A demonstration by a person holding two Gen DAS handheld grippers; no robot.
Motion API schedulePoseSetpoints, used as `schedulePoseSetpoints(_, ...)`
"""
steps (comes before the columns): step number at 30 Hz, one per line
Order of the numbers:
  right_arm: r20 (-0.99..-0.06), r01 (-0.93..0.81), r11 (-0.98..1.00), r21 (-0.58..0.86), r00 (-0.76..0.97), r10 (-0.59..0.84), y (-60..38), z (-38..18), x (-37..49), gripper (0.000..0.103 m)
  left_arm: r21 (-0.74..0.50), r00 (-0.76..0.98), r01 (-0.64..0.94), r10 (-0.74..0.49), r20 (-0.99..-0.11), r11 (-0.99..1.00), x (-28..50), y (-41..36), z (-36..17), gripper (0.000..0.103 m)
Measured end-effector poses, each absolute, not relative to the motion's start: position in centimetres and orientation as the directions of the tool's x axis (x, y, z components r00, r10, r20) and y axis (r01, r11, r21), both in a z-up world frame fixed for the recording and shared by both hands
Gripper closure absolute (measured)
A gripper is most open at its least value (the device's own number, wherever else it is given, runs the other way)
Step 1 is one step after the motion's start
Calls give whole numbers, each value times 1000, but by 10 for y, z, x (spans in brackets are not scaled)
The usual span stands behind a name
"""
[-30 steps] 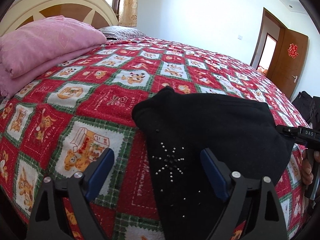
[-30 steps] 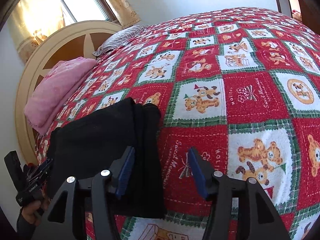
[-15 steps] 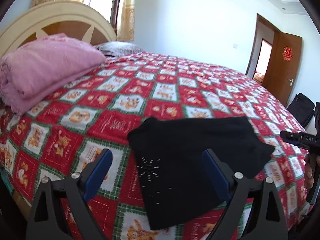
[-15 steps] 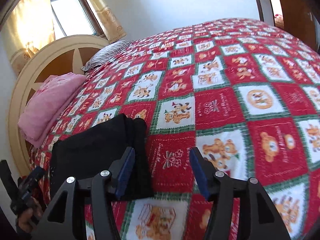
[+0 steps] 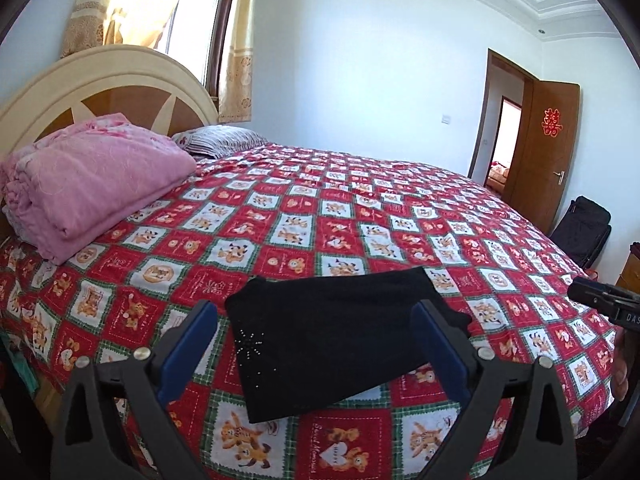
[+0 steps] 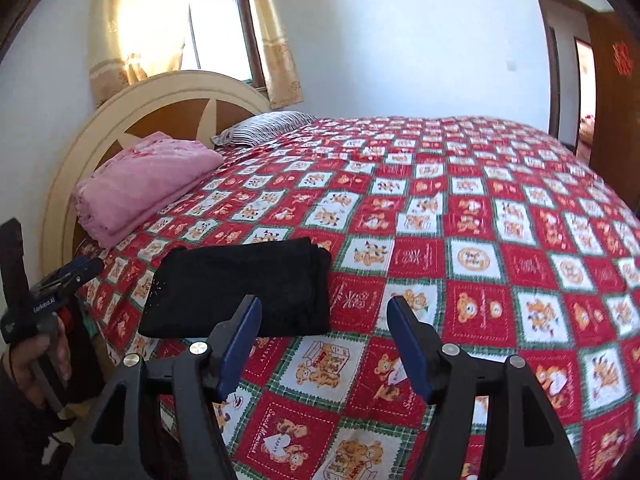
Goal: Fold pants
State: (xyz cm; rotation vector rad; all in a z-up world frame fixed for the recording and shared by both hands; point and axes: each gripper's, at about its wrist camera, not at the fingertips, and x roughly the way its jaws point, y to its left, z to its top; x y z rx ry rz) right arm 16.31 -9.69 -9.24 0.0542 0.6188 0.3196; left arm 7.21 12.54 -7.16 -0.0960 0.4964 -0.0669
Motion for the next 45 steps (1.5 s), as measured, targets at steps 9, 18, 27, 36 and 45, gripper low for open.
schedulePoseSetpoints(9, -514, -299, 947, 117, 798, 316, -94, -70, 146, 36, -60, 897, 55, -76, -435, 997, 62, 109, -61, 1)
schedulePoseSetpoints(18, -493, -319, 943, 97, 807, 324, -89, -63, 136, 36, -33, 903, 56, -65, -425, 998, 57, 103, -55, 1)
schedulePoseSetpoints(27, -483, -319, 944, 89, 815, 321, -89, -59, 133, 36, -27, 900, 58, -64, -431, 998, 57, 102, -55, 0)
schedulePoseSetpoints(36, -473, -321, 943, 82, 821, 321, -87, -58, 130, 35, 10, 899, 43, -34, -436, 999, 58, 99, -55, 0)
schedulePoseSetpoints(45, -471, -321, 944, 79, 822, 319, -86, -58, 131, 35, 31, 914, 33, -18, -406, 999, 53, 94, -48, 0)
